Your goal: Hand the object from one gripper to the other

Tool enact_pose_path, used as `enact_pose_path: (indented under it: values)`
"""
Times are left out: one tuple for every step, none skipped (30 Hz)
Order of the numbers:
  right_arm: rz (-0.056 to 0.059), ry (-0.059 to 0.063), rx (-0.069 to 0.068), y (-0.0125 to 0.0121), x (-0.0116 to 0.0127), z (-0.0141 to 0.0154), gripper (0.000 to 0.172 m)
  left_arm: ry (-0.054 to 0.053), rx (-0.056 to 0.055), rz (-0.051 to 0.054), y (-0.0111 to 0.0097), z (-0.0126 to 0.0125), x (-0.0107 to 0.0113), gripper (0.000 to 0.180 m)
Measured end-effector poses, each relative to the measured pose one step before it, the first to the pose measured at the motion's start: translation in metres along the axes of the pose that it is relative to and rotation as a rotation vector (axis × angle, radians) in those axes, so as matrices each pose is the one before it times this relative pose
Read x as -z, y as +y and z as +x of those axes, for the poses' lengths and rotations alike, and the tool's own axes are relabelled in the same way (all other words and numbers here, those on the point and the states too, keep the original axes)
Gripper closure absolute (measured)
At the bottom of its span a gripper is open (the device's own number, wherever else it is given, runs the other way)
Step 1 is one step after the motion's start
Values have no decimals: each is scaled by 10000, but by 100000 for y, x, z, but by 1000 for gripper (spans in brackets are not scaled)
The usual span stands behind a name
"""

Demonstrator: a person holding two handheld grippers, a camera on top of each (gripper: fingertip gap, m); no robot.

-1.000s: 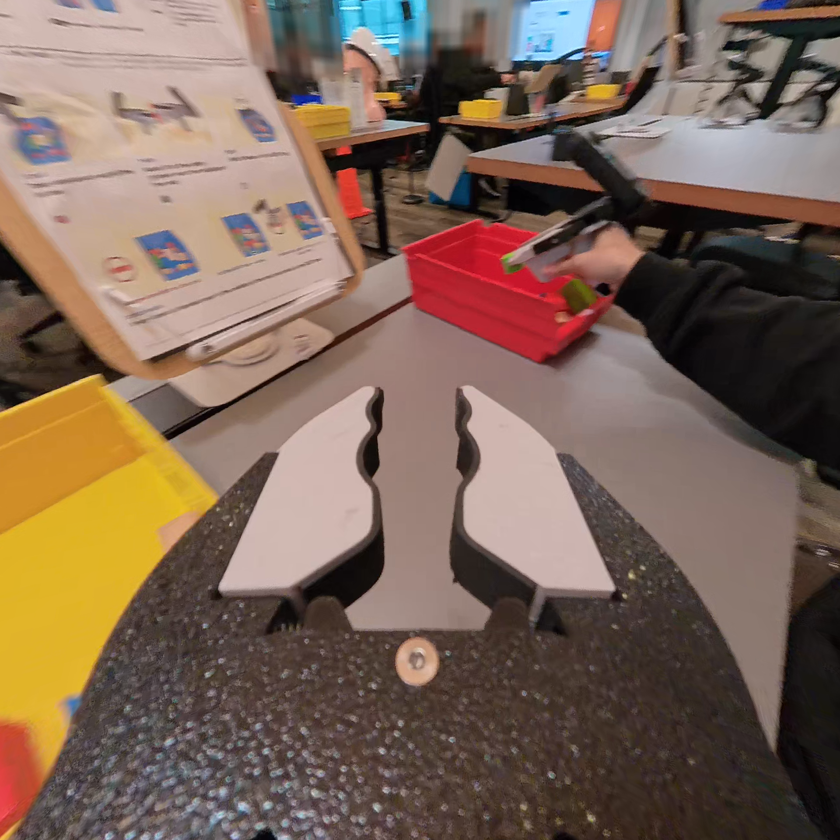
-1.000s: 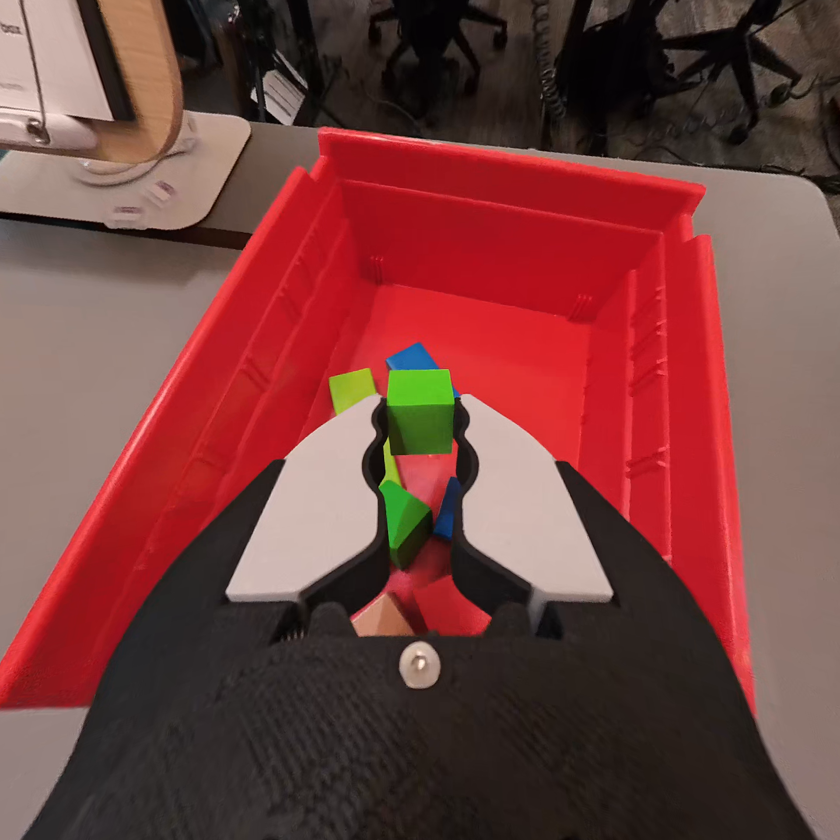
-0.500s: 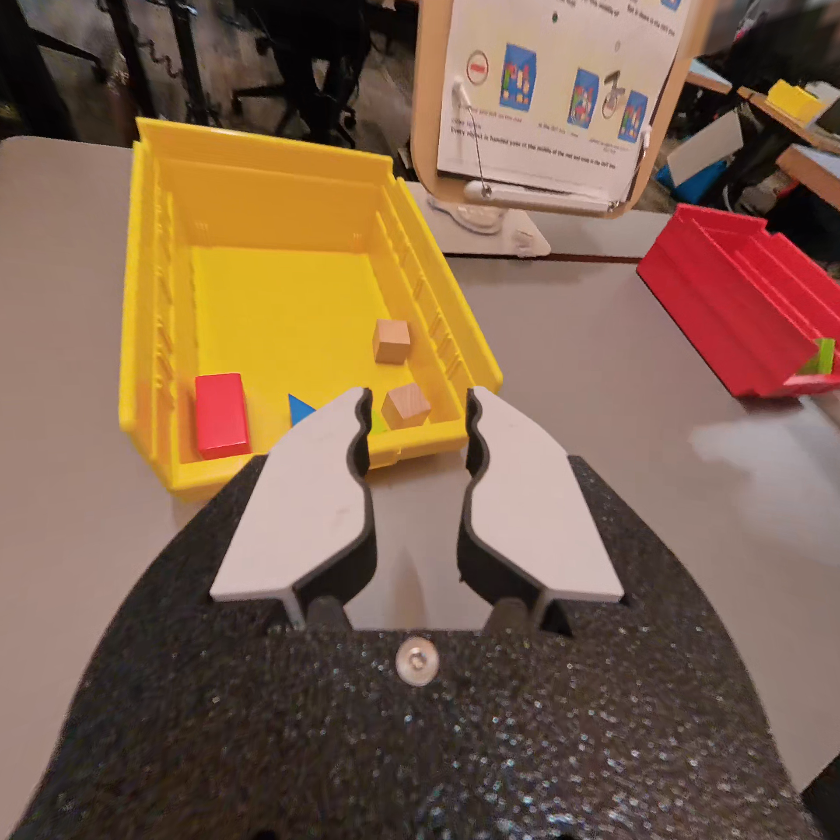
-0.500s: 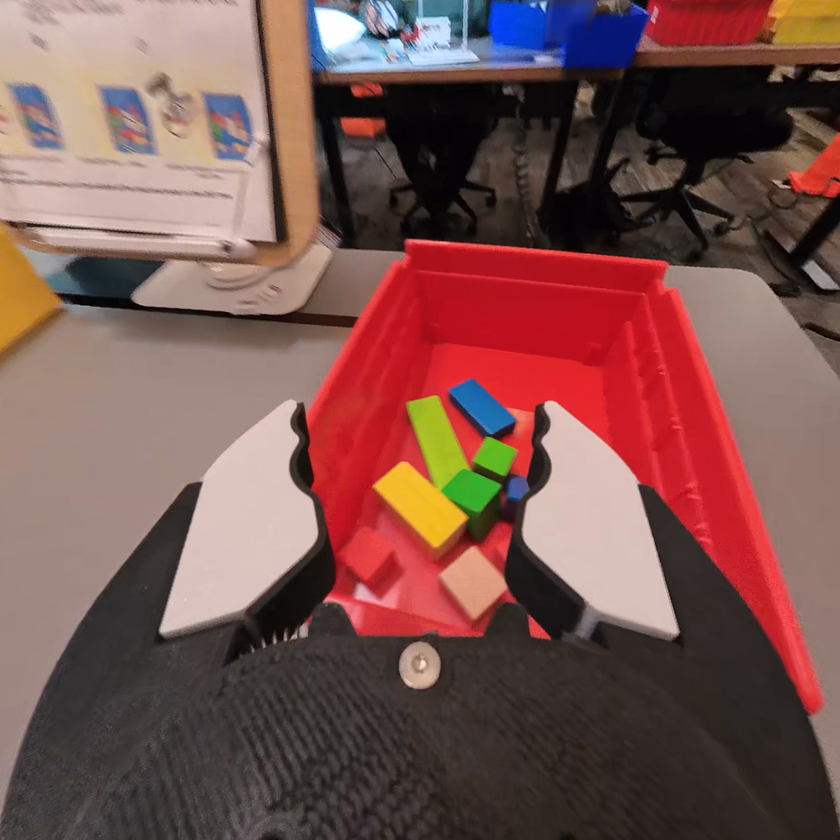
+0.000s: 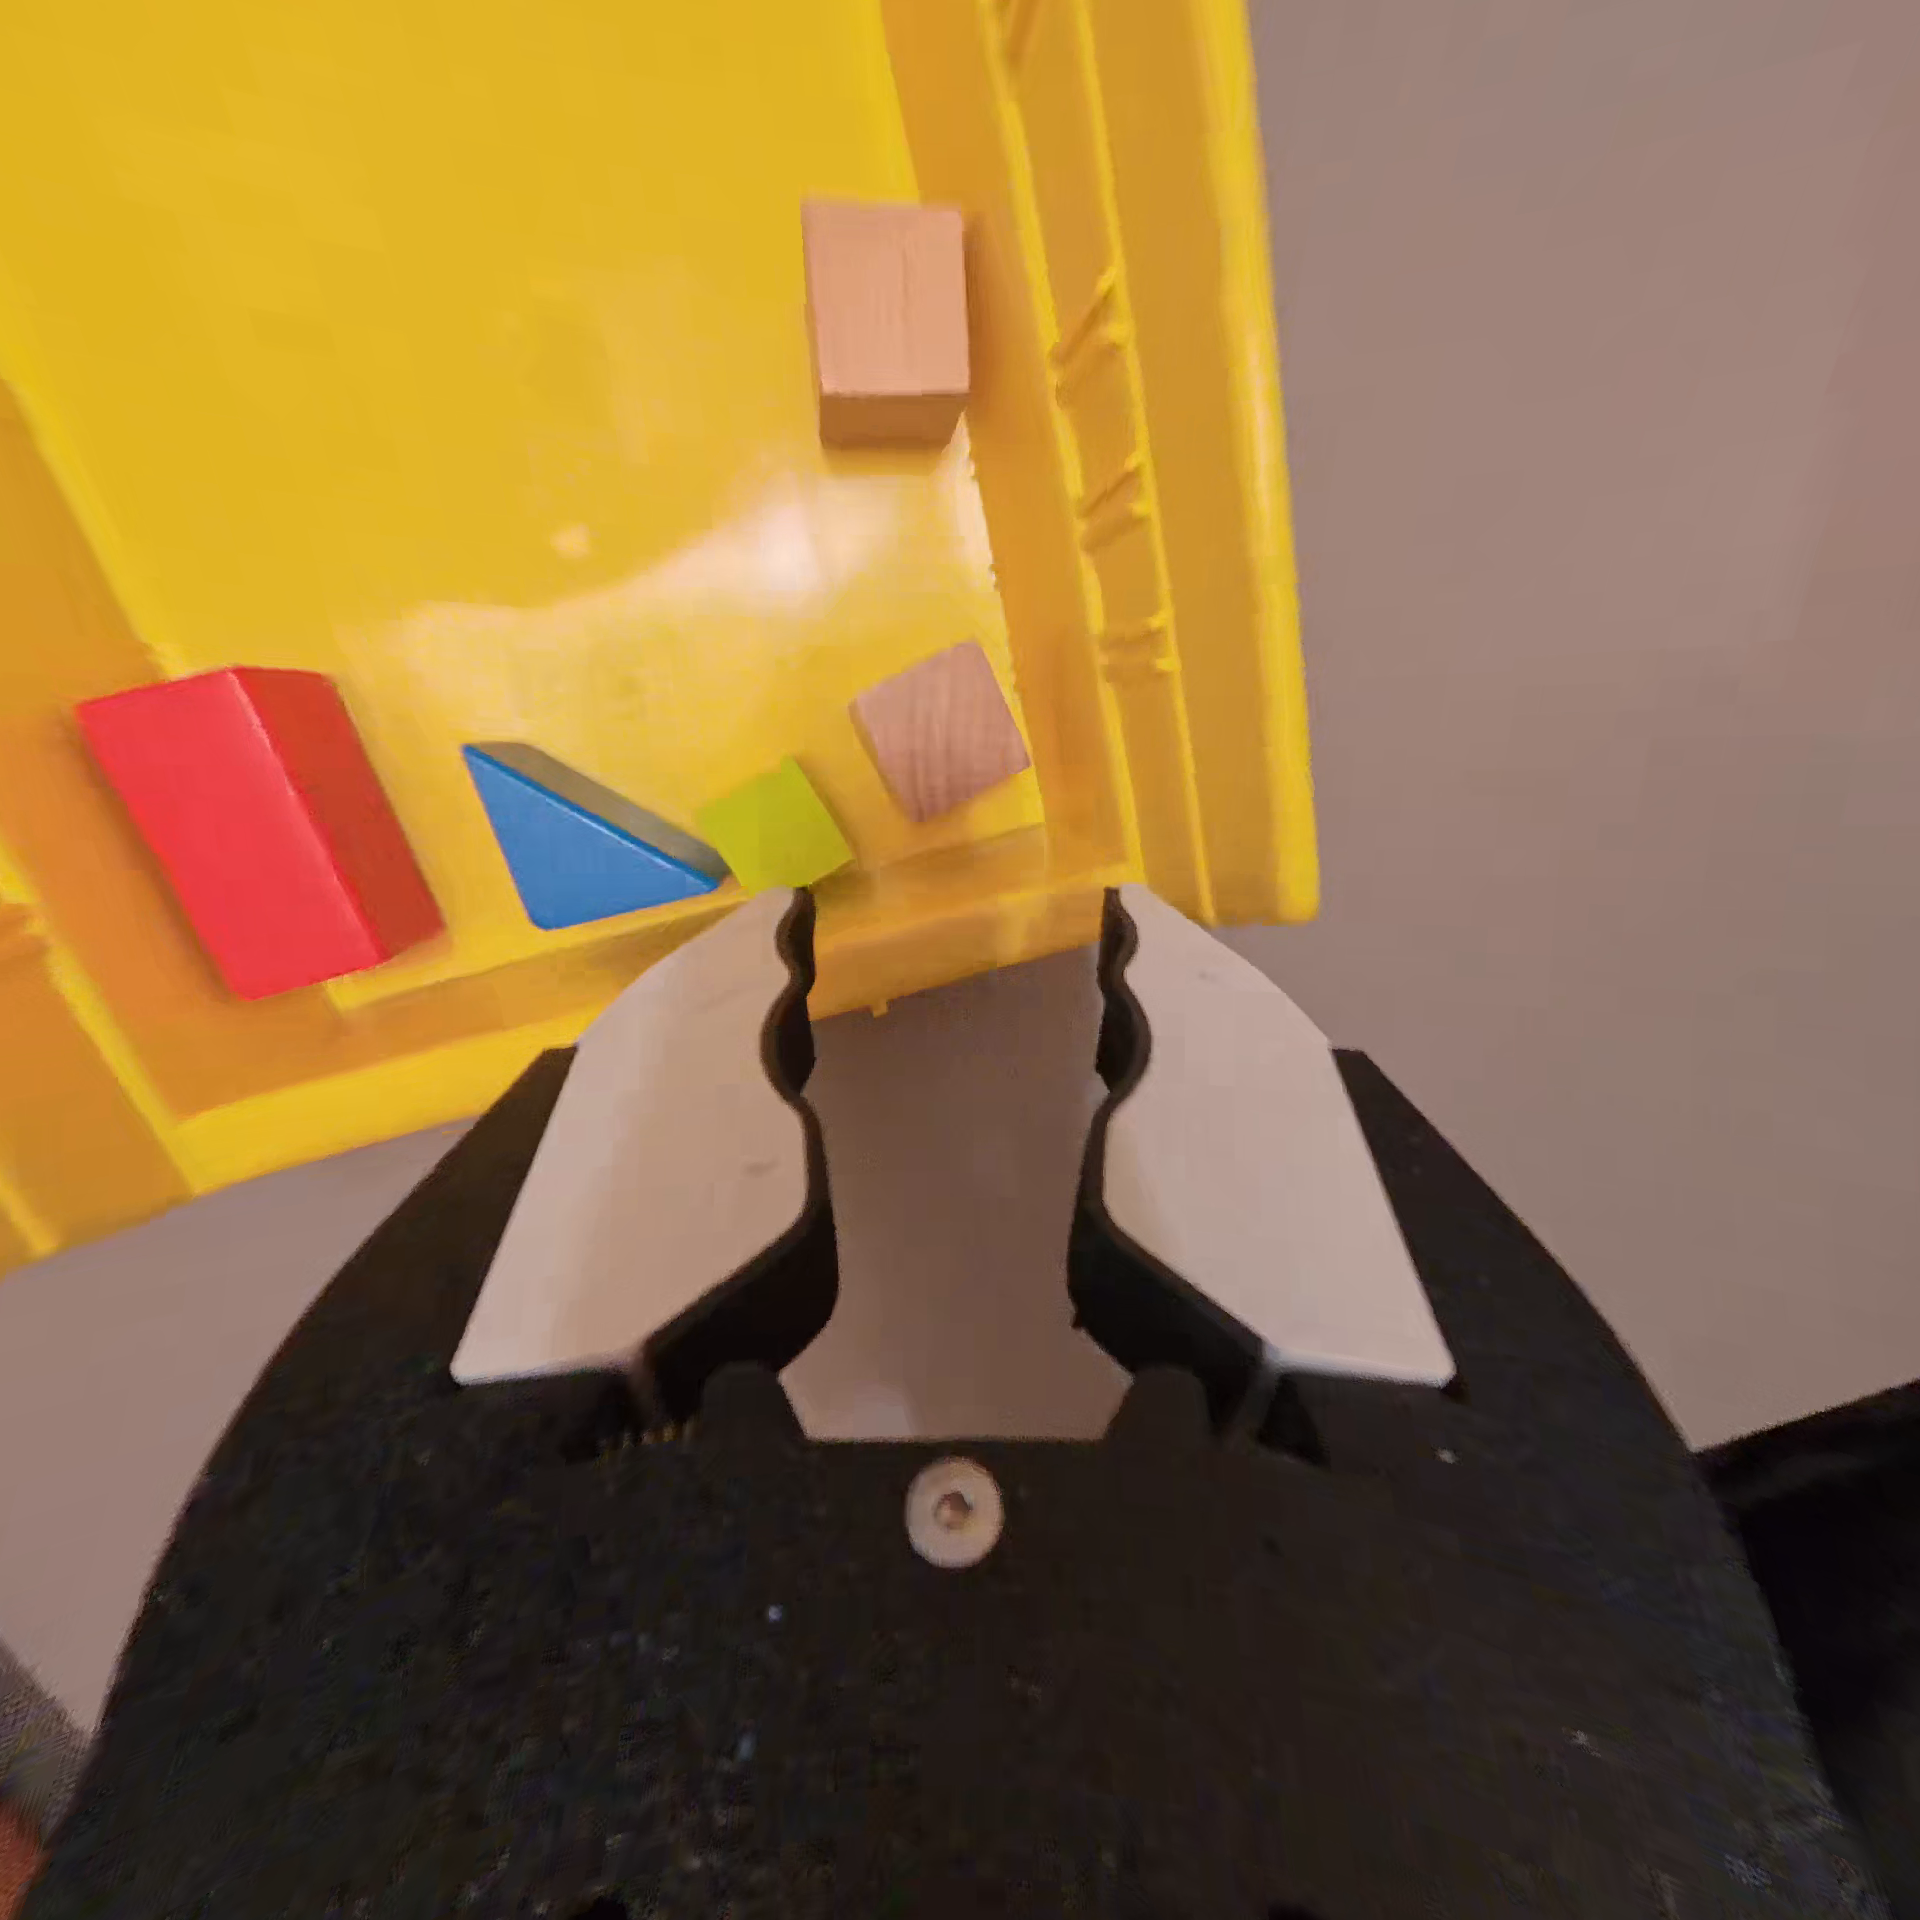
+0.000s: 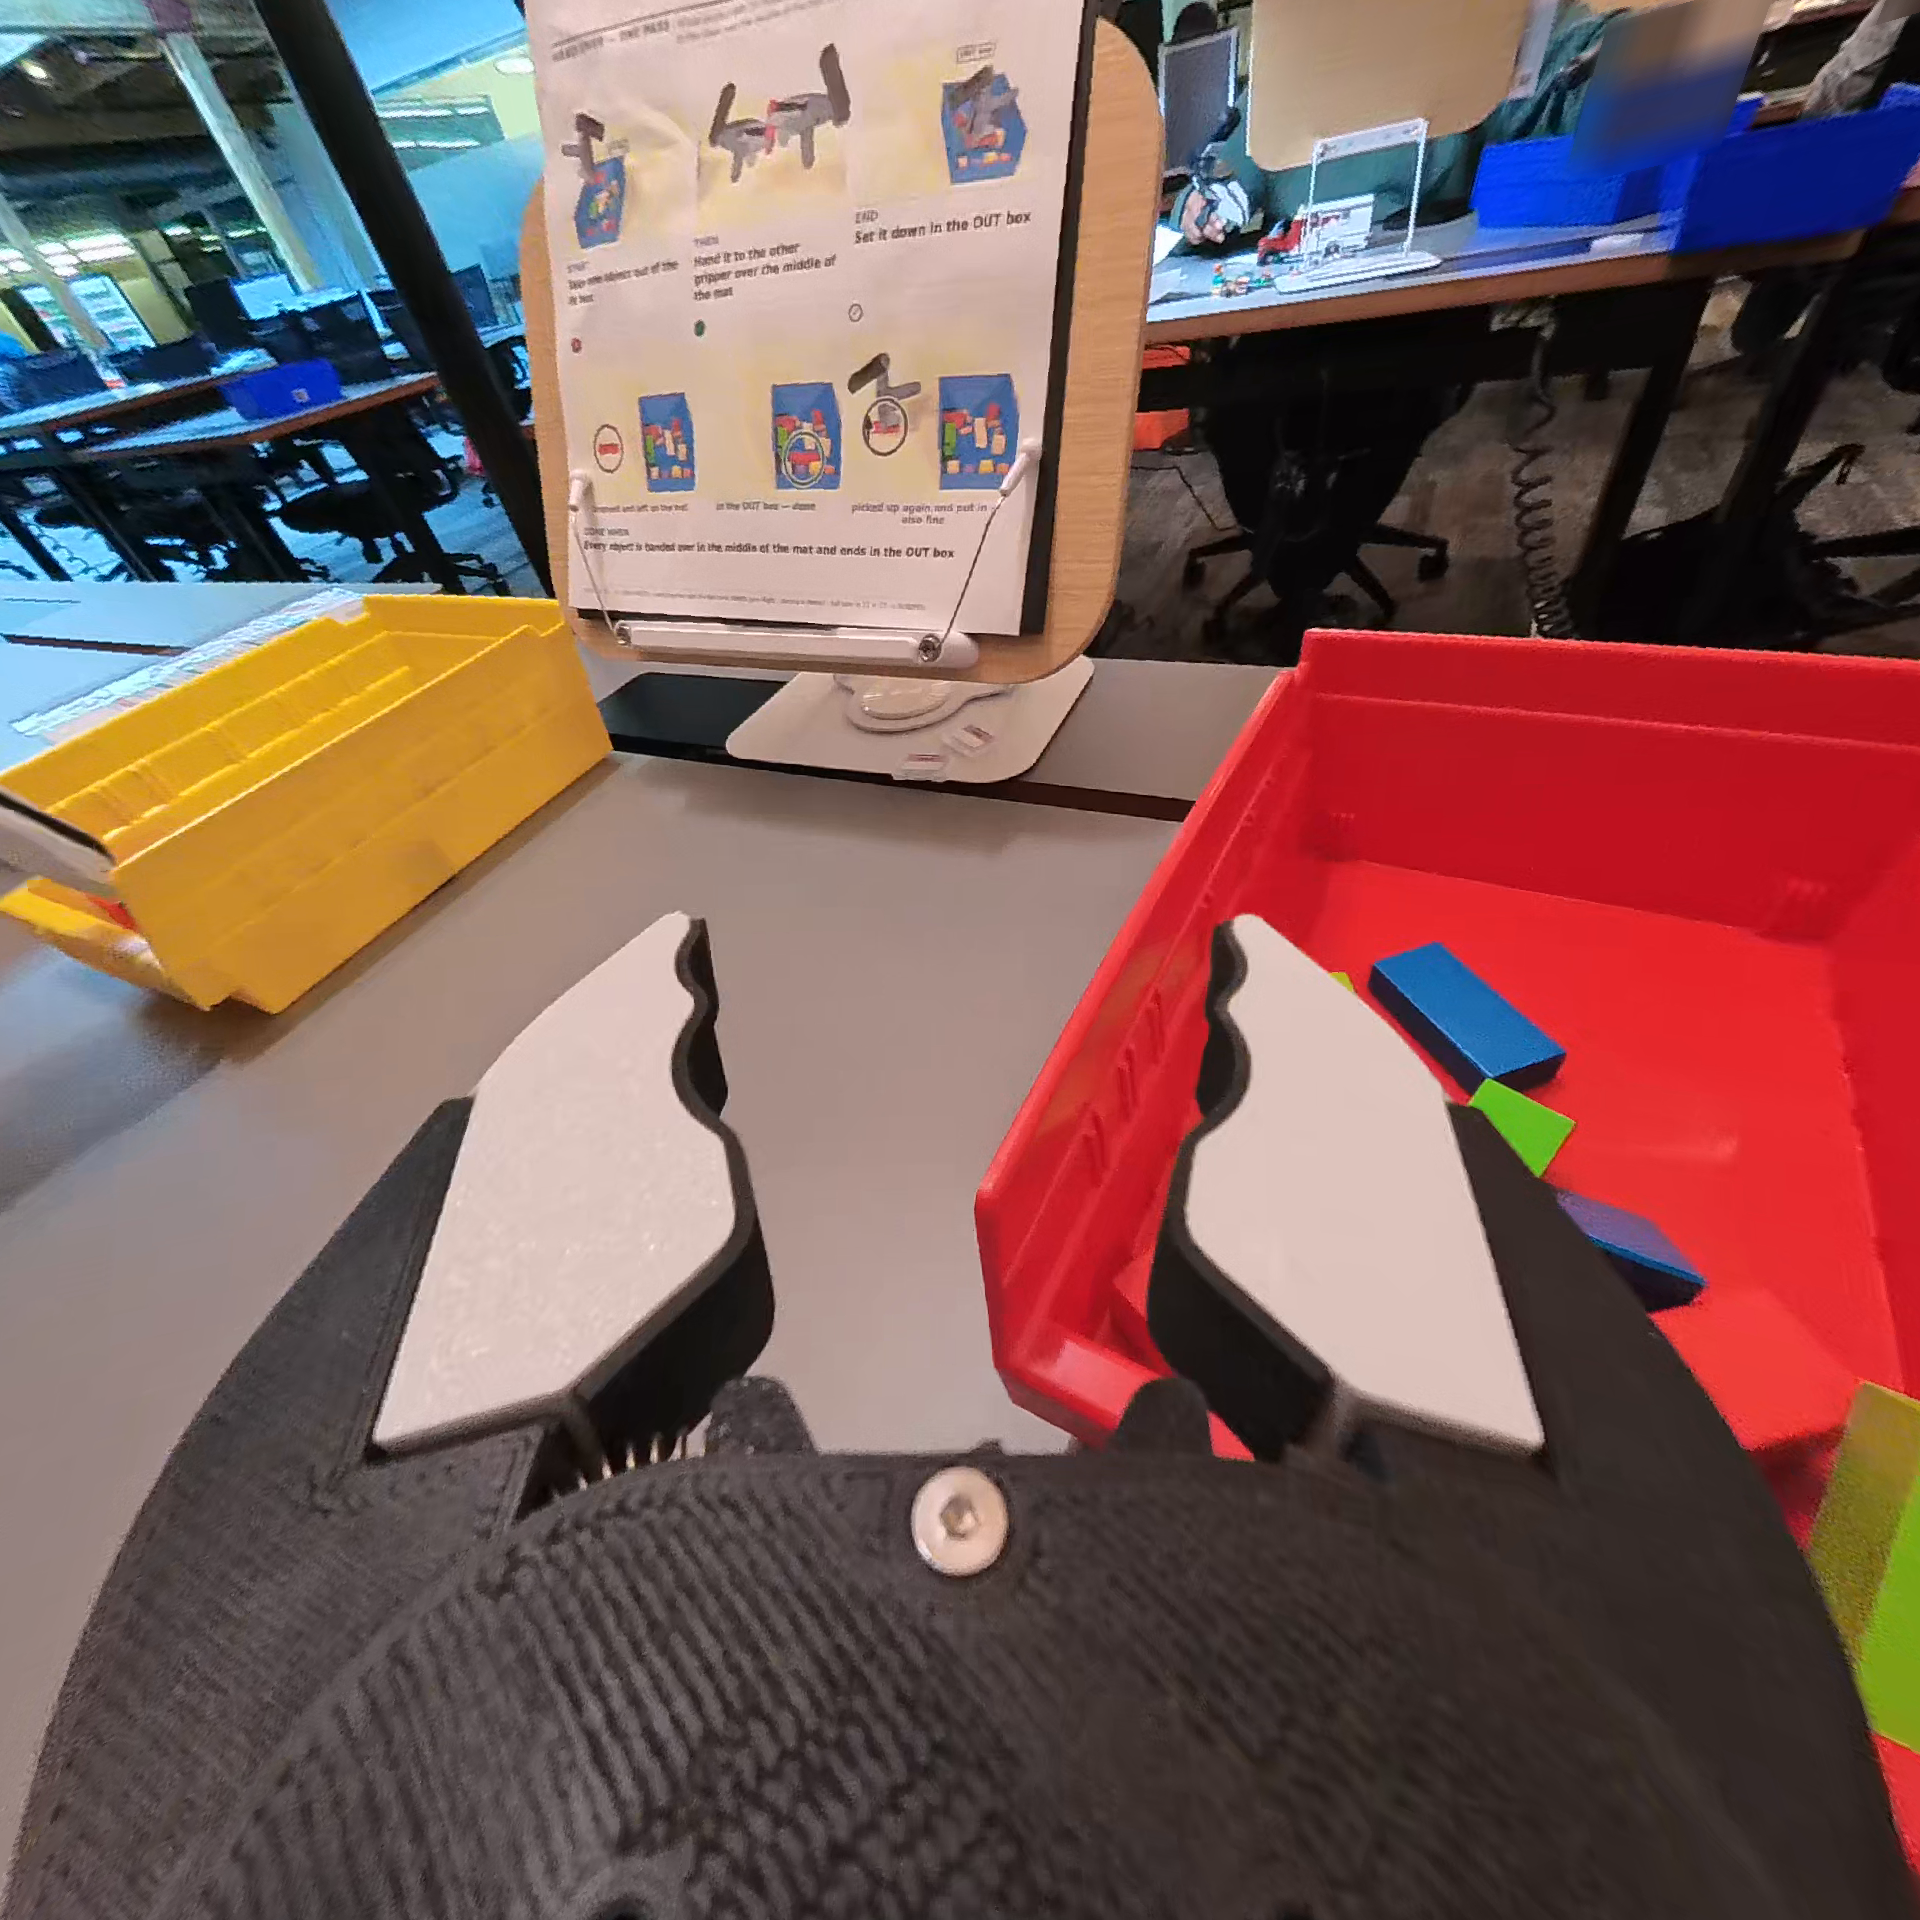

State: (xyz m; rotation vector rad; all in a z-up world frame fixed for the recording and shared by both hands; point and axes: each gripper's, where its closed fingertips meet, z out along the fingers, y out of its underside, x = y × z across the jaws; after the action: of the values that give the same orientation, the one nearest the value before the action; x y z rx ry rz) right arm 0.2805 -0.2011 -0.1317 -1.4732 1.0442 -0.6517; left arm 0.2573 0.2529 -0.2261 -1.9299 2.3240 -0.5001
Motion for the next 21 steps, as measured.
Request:
enact_pose_path:
  values:
    - [89, -32, -6, -198, 167, -27, 81, -19, 172, -519, 125, 90, -628, 129]
    - [78, -34, -19, -229, 210, 7, 81, 41, 193, -351, -24, 117, -623, 129]
    - [59, -19, -30, -188, 229, 38, 81, 59, 281, -232, -110, 38, -584, 129]
    - [59, -18, -4, -167, 229, 46, 81, 4, 376, -135, -155, -115, -515, 128]
    - [16, -24, 10, -101, 217, 60, 81, -1, 448, -55, -187, -145, -465, 128]
    - [-3, 16, -12, -85, 237, 150, 81, 69, 422, -33, -123, -31, -394, 127]
    - [67, 25, -50, -193, 240, 161, 81, 80, 333, -6, -95, 7, -343, 128]
    - [159, -8, -89, -328, 240, 100, 81, 11, 271, -2, -63, -57, -301, 129]
    - [183, -47, -132, -353, 207, 39, 81, -56, 241, 13, -61, -99, -189, 131]
    - [162, -79, -139, -306, 153, -38, 82, -59, 158, 64, -107, -3, -41, 130]
    - [115, -80, -112, -215, 82, -54, 82, -102, 58, 17, -64, 17, -9, 131]
    - [52, -79, -87, -115, 39, -65, 83, -162, 35, -42, 4, -37, -87, 132]
    - [15, -83, -60, -53, 4, -95, 83, -182, 34, -36, -56, -54, -76, 133]
    - [9, -57, -39, -59, -19, -80, 83, -183, 23, -51, -35, -40, -55, 133]
    - [18, -52, -15, -61, -29, -99, 83, -180, 5, -64, -36, -36, -55, 134]
    - [16, -63, -10, -42, -29, -130, 83, -180, -17, -53, -32, -41, -48, 135]
    - [-6, -61, -27, -28, -3, -124, 83, -175, -36, -49, -26, -49, -55, 136]
    - [4, -41, -25, -56, 22, -109, 83, -150, -38, -55, -12, -15, -26, 138]
    - [26, -20, -10, -92, 56, -69, 83, -96, -32, -51, -22, 19, -24, 140]
    - [34, -13, 4, -130, 88, -55, 83, -42, -8, -51, -33, 28, 2, 141]
    - [33, 7, 1, -133, 99, -15, 83, 27, 23, -46, -27, 69, 5, 141]
